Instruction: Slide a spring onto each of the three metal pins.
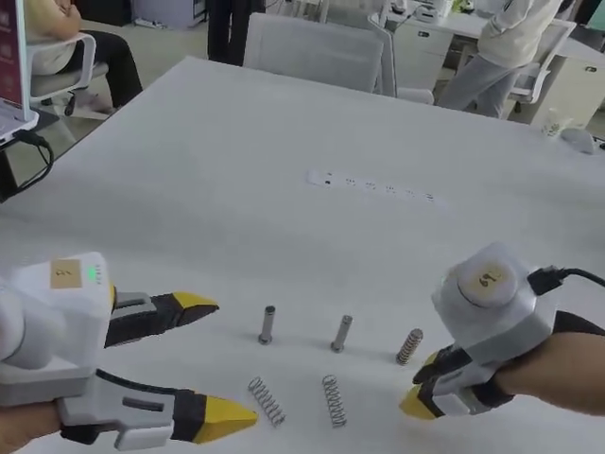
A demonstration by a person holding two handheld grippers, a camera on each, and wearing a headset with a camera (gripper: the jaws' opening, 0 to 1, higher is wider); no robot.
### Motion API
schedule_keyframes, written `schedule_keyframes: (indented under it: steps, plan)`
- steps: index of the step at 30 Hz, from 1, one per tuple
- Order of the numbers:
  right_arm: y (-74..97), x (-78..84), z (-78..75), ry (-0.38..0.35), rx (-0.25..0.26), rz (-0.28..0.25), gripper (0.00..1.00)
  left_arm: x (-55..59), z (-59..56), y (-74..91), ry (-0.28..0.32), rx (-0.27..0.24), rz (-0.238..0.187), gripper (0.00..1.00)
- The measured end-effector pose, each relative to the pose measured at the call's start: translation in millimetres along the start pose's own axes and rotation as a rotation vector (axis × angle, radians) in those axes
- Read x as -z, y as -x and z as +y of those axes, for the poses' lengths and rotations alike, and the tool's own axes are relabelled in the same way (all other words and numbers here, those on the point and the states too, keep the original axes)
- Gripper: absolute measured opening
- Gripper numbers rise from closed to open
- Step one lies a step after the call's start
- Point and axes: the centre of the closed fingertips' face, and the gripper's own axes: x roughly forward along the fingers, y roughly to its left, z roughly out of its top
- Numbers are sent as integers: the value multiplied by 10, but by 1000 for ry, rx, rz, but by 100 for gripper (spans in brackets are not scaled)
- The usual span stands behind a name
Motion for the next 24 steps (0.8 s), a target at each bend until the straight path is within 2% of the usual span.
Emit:
schedule_keyframes:
  steps: [5,14,24]
  plan:
    - [-51,-148,151,2,-28,-28,19,-2,1,-3,0,2,0,68]
    - [-178,-370,323,7,-57,-54,19,35,30,26,3,-5,3,68]
    - [-315,-395,360,9,-62,-27,20,47,52,21,13,-18,-3,67]
